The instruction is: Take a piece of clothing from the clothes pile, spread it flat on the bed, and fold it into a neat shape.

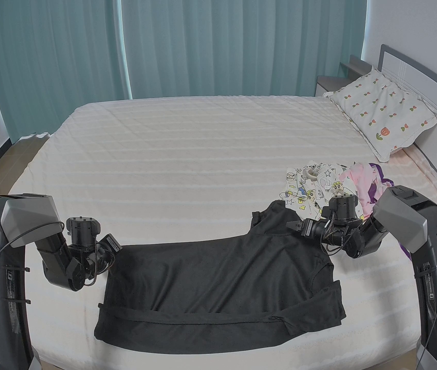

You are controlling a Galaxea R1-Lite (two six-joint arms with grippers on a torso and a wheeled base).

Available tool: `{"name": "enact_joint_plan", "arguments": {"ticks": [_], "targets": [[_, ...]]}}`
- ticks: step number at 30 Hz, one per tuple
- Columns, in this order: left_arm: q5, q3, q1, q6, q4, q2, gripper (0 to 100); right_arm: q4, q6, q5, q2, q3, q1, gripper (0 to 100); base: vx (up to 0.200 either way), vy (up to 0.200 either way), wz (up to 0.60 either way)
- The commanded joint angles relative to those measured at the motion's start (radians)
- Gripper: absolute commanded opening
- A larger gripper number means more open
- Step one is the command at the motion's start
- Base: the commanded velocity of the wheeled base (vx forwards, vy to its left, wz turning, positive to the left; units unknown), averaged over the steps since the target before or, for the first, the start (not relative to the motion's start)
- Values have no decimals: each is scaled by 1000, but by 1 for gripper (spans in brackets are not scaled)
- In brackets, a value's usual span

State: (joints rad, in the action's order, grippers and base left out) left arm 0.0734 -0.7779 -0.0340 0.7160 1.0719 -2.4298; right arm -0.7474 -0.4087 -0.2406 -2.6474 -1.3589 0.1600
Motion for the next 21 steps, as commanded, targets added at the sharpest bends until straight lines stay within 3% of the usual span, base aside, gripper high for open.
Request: {"name": "enact_joint_plan", "arguments": {"ticks": [1,21], "targets": [[0,0,0,0,0,0,0,2,-1,-2,-3,-6,1,100,0,0,0],[0,5,0,0,0,0,0,-1,-30,-5,-17,-8,7,100,0,0,0]]}}
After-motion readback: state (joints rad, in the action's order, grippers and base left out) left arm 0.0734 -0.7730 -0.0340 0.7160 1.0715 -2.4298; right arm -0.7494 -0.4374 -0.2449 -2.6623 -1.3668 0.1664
